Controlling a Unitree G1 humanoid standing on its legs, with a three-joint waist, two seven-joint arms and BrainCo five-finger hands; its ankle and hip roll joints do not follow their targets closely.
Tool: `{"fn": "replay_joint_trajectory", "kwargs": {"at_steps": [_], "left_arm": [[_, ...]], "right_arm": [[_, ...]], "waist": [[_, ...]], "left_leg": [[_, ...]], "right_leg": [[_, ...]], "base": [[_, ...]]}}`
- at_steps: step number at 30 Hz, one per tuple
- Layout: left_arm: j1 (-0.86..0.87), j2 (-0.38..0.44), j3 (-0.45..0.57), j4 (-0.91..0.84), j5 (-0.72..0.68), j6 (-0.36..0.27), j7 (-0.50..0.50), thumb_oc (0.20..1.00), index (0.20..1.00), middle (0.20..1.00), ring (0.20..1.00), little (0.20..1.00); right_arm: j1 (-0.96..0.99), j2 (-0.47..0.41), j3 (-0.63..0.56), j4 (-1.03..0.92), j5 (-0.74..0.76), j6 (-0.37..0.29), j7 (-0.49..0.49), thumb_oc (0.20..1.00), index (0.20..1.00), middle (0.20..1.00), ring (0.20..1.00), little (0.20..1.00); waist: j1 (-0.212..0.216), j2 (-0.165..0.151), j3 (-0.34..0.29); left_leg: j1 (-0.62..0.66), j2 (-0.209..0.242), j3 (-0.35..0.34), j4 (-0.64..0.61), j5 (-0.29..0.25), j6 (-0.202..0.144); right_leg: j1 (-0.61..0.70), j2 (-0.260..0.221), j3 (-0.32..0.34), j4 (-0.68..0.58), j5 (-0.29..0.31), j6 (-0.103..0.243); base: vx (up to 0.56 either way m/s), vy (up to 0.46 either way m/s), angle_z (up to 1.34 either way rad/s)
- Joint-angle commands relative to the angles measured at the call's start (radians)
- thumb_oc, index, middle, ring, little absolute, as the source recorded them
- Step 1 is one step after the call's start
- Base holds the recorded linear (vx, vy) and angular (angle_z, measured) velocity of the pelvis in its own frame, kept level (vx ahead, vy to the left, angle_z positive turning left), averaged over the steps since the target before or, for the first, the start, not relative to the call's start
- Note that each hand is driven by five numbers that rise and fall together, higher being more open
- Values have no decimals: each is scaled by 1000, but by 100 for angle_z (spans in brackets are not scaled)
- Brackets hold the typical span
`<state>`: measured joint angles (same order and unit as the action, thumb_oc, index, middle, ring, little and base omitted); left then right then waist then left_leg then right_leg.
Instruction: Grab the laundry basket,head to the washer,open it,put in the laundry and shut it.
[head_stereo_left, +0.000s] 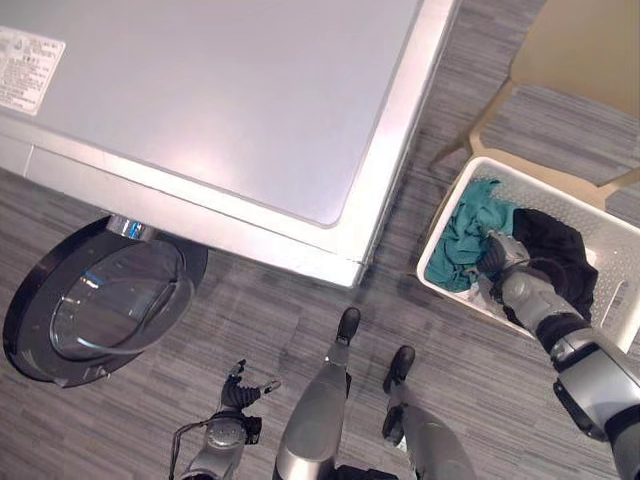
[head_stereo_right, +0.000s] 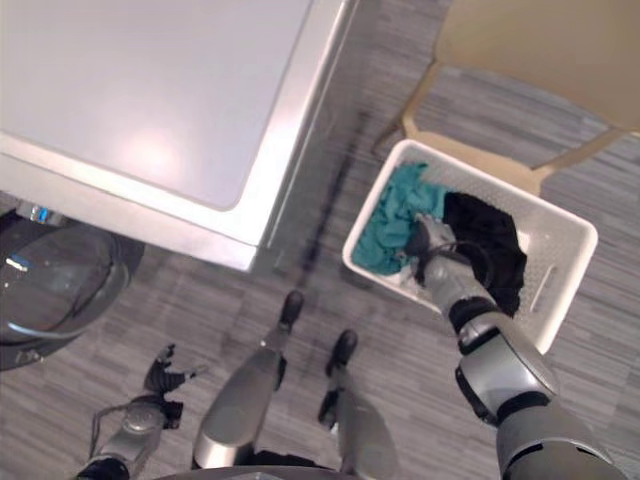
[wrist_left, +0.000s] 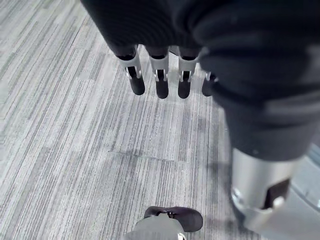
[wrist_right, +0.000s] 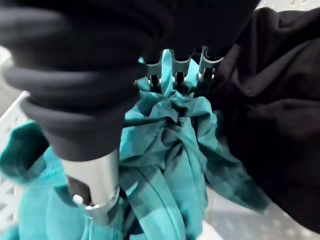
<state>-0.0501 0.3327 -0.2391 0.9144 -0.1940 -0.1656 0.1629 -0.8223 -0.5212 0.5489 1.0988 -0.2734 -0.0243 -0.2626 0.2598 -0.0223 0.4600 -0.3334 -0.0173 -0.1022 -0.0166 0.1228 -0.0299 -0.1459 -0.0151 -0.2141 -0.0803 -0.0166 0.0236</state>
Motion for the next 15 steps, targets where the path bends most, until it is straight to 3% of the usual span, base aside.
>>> {"fn": "replay_joint_trajectory", "kwargs": {"at_steps": [1, 2, 9, 15], "left_arm": [[-7, 15, -38, -1, -32, -18, 15, 1000, 1000, 1000, 1000, 1000], [-6, 11, -40, -2, -32, -17, 12, 1000, 1000, 1000, 1000, 1000], [1, -4, -29, -13, -41, -1, -6, 1000, 1000, 1000, 1000, 1000], [11, -14, -2, -21, -32, 16, -20, 1000, 1000, 1000, 1000, 1000]], "right_arm": [[8, 11, -1, -63, 144, -20, 16, 426, 426, 426, 426, 426], [17, 18, -18, -88, 188, -29, 19, 200, 200, 200, 200, 200], [118, 54, -171, -266, 456, -80, 34, 200, 200, 200, 200, 200], [266, 94, -283, -442, 595, -119, 61, 200, 200, 200, 200, 200]], "waist": [[19, 7, -31], [19, 7, -35], [7, 2, -61], [-19, 4, -102]], "left_leg": [[-28, -25, 16, 30, -22, -12], [-24, -26, 14, 22, -20, -13], [34, -27, 5, -18, -18, -18], [93, -30, 3, -52, -18, -20]], "right_leg": [[-51, -55, 58, 55, 32, 77], [-47, -54, 55, 50, 31, 78], [1, -57, 41, 36, 20, 78], [49, -70, 11, 36, 10, 82]], "base": [[0, 0, 0], [37, -5, 1], [20, 5, 8], [32, 4, 7]]}}
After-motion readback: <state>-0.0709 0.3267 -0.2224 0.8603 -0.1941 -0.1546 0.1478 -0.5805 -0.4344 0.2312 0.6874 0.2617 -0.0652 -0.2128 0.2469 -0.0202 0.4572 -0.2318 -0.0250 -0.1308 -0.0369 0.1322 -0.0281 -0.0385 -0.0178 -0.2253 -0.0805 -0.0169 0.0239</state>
